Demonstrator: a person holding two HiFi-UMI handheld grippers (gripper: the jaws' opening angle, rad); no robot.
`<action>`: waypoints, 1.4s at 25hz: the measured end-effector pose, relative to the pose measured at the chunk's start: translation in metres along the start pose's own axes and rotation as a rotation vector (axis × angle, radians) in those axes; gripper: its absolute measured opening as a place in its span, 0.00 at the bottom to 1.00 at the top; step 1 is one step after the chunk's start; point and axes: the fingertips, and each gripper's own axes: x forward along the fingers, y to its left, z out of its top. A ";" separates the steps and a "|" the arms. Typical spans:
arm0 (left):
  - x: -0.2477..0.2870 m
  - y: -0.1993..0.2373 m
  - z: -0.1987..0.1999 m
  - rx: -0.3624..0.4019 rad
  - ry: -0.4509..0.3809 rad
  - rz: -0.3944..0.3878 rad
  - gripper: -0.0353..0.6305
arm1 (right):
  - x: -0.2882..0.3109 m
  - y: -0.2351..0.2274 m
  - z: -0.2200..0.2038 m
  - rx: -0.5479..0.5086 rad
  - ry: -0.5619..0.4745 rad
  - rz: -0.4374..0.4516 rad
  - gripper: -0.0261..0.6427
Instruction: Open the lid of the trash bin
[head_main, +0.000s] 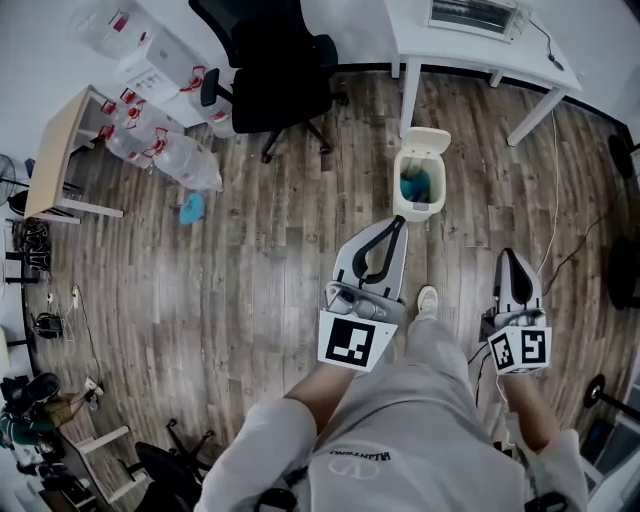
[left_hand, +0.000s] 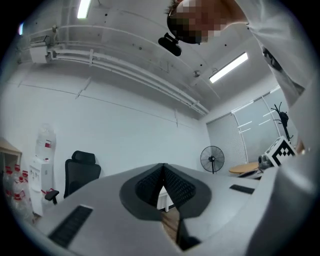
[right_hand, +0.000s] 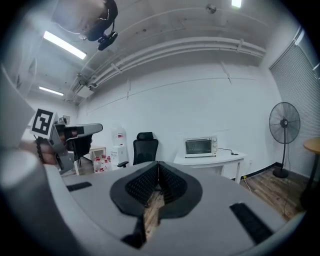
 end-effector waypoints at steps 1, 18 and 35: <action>-0.004 -0.005 0.004 0.000 -0.007 -0.008 0.06 | -0.007 0.002 -0.001 0.000 0.001 -0.002 0.06; -0.081 -0.127 0.026 0.016 0.010 0.110 0.06 | -0.137 -0.023 -0.011 0.072 -0.034 0.103 0.06; -0.144 -0.214 0.053 0.048 -0.004 0.180 0.06 | -0.241 -0.032 -0.026 0.095 -0.012 0.175 0.06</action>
